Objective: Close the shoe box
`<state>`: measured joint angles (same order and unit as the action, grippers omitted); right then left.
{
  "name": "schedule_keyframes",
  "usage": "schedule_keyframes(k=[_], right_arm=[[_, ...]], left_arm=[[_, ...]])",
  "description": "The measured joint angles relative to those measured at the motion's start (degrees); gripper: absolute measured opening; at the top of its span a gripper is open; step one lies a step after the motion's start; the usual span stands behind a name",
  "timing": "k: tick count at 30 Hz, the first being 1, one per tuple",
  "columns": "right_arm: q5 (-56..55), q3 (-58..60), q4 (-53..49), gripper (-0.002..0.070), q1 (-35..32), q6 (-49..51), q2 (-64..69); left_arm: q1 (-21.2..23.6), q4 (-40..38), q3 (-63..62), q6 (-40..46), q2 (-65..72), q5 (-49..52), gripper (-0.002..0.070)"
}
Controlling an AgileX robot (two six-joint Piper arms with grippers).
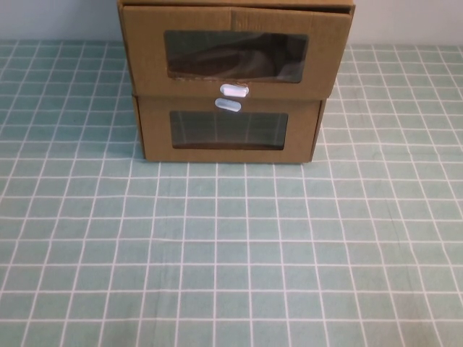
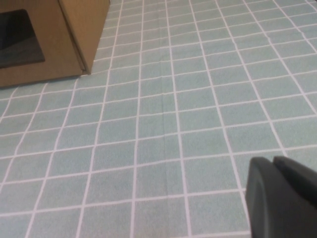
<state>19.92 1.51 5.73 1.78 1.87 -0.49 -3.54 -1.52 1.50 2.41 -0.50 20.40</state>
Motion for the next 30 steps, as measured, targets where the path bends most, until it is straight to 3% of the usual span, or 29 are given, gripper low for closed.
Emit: schedule_keyframes(k=[30], right_arm=[[0.00,0.00,0.02,-0.0011,0.00,0.00,-0.03]], left_arm=[[0.23,0.10,0.00,-0.73,-0.12,0.38,-0.0005]])
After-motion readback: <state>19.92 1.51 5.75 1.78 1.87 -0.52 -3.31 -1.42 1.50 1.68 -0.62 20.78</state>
